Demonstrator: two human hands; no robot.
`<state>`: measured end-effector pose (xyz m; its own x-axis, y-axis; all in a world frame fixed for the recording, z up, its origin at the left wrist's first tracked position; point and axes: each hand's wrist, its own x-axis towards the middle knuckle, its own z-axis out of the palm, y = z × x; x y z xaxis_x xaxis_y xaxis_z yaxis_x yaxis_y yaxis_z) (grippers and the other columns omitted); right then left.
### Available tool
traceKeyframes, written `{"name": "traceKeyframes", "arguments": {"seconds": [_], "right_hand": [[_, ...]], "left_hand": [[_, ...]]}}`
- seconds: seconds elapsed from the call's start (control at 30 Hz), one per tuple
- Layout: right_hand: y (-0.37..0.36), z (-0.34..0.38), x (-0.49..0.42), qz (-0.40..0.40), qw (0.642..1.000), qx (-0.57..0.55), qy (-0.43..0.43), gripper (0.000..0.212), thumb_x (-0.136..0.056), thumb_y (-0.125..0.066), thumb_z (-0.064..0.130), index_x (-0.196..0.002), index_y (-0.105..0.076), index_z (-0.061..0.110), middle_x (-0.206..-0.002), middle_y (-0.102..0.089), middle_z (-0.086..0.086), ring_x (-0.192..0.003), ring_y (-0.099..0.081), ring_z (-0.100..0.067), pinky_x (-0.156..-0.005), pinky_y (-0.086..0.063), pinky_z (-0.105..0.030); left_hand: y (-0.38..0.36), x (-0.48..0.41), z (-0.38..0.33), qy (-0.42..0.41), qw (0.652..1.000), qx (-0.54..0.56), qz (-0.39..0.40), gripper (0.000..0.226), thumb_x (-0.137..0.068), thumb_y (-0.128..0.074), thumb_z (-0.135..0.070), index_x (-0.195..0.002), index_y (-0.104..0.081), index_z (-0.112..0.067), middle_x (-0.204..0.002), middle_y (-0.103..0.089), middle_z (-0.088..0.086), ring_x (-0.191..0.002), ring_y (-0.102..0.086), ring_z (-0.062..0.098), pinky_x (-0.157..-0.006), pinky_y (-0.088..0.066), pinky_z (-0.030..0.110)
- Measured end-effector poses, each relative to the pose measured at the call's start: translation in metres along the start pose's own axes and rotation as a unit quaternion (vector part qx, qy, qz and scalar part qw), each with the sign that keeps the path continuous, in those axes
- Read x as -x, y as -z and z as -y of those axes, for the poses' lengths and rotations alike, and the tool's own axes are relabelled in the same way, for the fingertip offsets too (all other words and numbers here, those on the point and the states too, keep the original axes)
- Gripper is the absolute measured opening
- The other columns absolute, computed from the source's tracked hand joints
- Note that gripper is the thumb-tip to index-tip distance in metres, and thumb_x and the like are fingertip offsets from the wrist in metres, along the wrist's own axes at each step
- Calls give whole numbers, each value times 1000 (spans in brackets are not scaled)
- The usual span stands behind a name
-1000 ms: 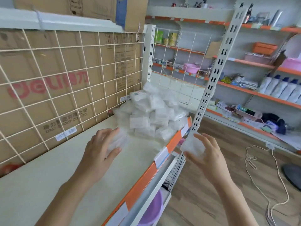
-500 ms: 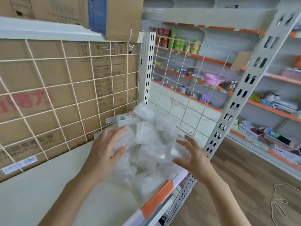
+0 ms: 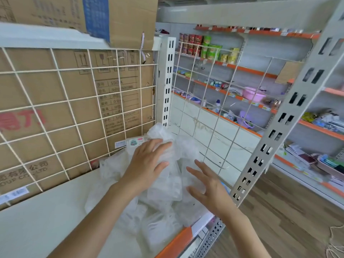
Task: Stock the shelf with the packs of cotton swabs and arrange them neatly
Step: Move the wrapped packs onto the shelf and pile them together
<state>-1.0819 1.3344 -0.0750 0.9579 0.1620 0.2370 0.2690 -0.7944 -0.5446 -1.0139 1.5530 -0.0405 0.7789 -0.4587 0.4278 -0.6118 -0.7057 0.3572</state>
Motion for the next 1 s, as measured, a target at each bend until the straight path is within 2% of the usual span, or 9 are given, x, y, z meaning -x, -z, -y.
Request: {"name": "traceKeyframes", "arguments": {"seconds": [0.17,0.3,0.4,0.5,0.63,0.7,0.8,0.87,1.0], "right_hand": [[3,3,5,-13,1000,-5,0,54,-89,-60,39,-139,-39,34,-147,-14,18,-144,-12,-8,-112,-24,-26],[7,6,10,-28,1000,-9,-8,53,-89,-58,44,-138,-39,37,-151,-19,13,-138,-29,-13,-105,-34,-27],[8,10,15,-38,999,-7,-16,53,-89,-59,42,-138,-38,38,-153,-20,10,-140,-24,-10,-107,-35,-32],[10,14,21,-58,998,-4,-18,53,-87,-57,48,-137,-41,36,-151,-26,8,-139,-26,-10,-103,-41,-36],[9,24,32,-94,995,18,-28,64,-79,-40,63,-133,-48,29,-145,-37,3,-133,-37,-14,-94,-43,-29],[6,31,40,-111,993,25,-33,64,-79,-40,61,-131,-51,25,-142,-42,0,-129,-42,-19,-86,-49,-37],[-1,45,55,-126,991,25,-47,65,-78,-40,63,-131,-51,25,-141,-44,0,-128,-44,-21,-86,-50,-45],[-7,61,66,-133,989,23,-62,66,-78,-41,63,-131,-51,25,-141,-45,-1,-128,-44,-20,-90,-48,-43],[-28,103,91,-143,987,8,-69,58,-79,-52,51,-129,-54,22,-138,-47,-3,-126,-46,-22,-91,-43,-36]], "left_hand": [[-8,-19,-2,-7,1000,-15,-10,50,-89,-43,-38,-134,-52,-20,-144,-43,8,-135,-35,31,-109,-14,35],[-6,-20,-3,0,1000,-27,-11,51,-95,-50,-37,-143,-36,-25,-154,-24,1,-143,-16,21,-113,-5,29],[-1,-12,-3,1,1000,-22,-9,61,-91,-38,-54,-145,-31,-27,-154,-23,0,-143,-15,18,-109,-1,23],[6,4,-1,-8,1000,-20,-8,72,-83,-23,-61,-145,-33,-25,-153,-27,1,-142,-20,19,-110,-6,26],[22,38,5,-18,999,-11,-37,64,-87,-32,-54,-140,-43,-19,-147,-38,4,-135,-27,17,-109,-21,37],[32,61,14,-9,999,-8,-36,62,-88,-35,-53,-139,-44,-20,-145,-40,3,-134,-29,16,-107,-22,35],[50,103,33,14,999,-15,-25,61,-88,-37,-52,-138,-45,-20,-145,-41,3,-133,-33,18,-107,-26,37],[64,135,45,36,999,-23,-19,61,-88,-36,-53,-137,-46,-19,-143,-43,4,-132,-34,18,-105,-27,36],[96,203,64,83,996,-38,-19,65,-87,-32,-58,-137,-48,-19,-142,-44,4,-131,-38,20,-104,-26,34]]}}
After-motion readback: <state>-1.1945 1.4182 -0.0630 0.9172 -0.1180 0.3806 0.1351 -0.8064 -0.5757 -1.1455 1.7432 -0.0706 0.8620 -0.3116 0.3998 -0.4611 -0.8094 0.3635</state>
